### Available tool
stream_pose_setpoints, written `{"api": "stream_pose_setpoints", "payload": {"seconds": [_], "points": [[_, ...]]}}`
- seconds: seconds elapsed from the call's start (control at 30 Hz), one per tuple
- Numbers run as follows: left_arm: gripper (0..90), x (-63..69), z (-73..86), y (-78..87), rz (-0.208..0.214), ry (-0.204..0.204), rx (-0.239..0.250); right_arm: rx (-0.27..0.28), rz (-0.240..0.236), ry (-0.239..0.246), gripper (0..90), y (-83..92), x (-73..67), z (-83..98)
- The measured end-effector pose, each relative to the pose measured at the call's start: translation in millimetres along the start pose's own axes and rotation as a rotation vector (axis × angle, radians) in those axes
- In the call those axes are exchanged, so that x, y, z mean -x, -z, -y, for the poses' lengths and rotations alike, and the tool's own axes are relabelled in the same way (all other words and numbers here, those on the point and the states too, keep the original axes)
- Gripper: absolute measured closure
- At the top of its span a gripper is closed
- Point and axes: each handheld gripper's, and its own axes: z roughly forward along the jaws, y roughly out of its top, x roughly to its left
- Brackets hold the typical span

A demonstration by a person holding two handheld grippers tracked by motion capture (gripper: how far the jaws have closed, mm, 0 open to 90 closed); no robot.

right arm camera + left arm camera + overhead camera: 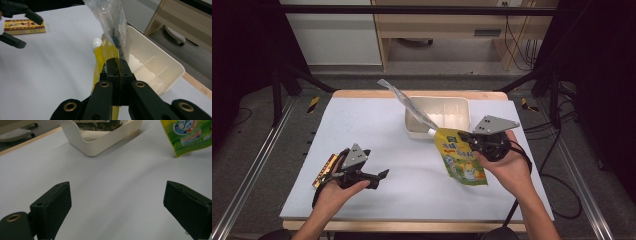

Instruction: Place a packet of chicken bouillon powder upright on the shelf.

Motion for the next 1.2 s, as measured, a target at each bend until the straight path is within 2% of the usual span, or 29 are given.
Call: {"api": "stream_pose_setpoints", "payload": {"seconds": [0.13, 0.4, 0.63, 0.87, 0.93, 0.97, 1.2], "points": [[7.9, -3.0, -6.0, -0.7, 0.022, 0.0, -0.001, 0.006, -0.032, 0.028, 90.0, -6.6, -8.7, -6.8], [7.9, -7.3, -24.7, 0.9, 0.042, -0.04, -0.019, 0.015, -0.084, 0.064, 90.0, -18.7, -22.1, -18.7], [8.3, -8.5, -43.1, 6.7, 0.099, -0.077, -0.017, 0.03, -0.136, 0.09, 90.0, -30.9, -32.7, -30.8], [10.8, -9.3, -67.5, 11.6, 0.127, -0.157, -0.03, 0.053, -0.192, 0.112, 90.0, -39.9, -38.4, -46.5], [11.6, -10.4, -74.2, 11.3, 0.146, -0.18, -0.038, 0.057, -0.212, 0.119, 90.0, -42.1, -39.8, -50.4], [11.9, -10.8, -76.8, 10.7, 0.156, -0.179, -0.037, 0.06, -0.218, 0.123, 90.0, -43.4, -40.5, -52.1], [17.5, -13.2, -88.9, 3.2, 0.207, -0.241, -0.072, 0.052, -0.276, 0.165, 90.0, -51.3, -49.8, -61.2]]}}
